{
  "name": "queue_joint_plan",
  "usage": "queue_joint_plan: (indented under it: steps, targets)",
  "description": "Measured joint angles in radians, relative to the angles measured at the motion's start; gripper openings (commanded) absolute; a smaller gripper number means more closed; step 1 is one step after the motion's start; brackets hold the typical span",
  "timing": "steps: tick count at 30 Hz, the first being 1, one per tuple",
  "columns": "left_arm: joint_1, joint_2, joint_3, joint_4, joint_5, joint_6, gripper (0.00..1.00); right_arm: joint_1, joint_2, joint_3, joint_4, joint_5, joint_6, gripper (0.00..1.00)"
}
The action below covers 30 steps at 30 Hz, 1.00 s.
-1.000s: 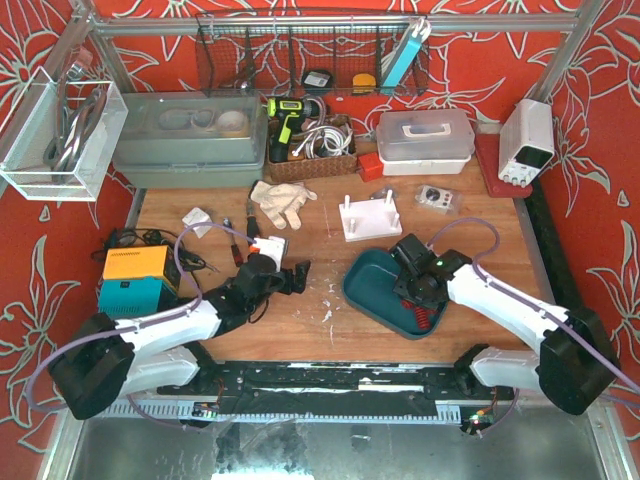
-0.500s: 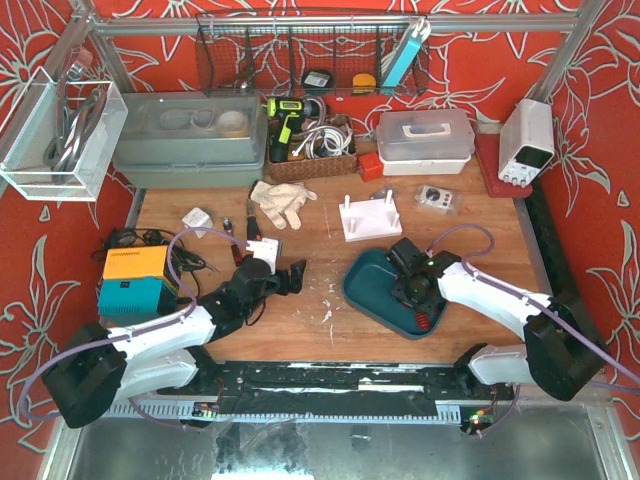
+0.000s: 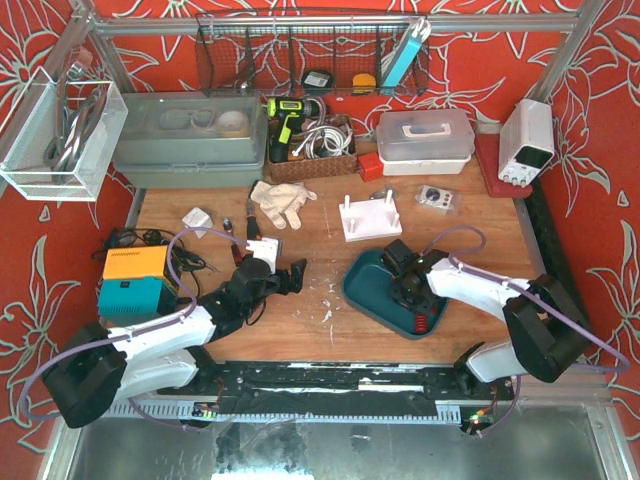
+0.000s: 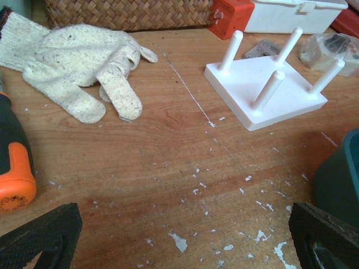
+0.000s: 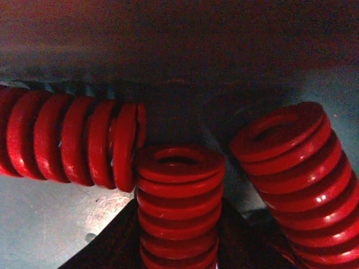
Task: Install the large spring
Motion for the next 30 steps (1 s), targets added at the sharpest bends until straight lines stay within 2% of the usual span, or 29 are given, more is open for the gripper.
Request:
queue_joint_plan:
  steps: [11, 18, 23, 30]
  targets:
    - [0.000, 0.017, 0.000, 0.026, 0.043, 0.012, 0.98, 0.000, -0.024, 0.004, -0.010, 0.013, -0.010, 0.19]
    - [0.000, 0.015, 0.000, 0.052, 0.088, 0.023, 0.91, 0.000, -0.211, 0.004, -0.034, 0.042, -0.058, 0.18]
    - [0.000, -0.043, -0.026, 0.067, 0.126, 0.014, 0.83, 0.000, -0.374, -0.007, 0.010, 0.081, -0.193, 0.14]
    - [0.000, -0.089, -0.035, 0.082, 0.230, -0.054, 0.76, 0.000, -0.538, -0.095, 0.212, 0.058, -0.485, 0.10]
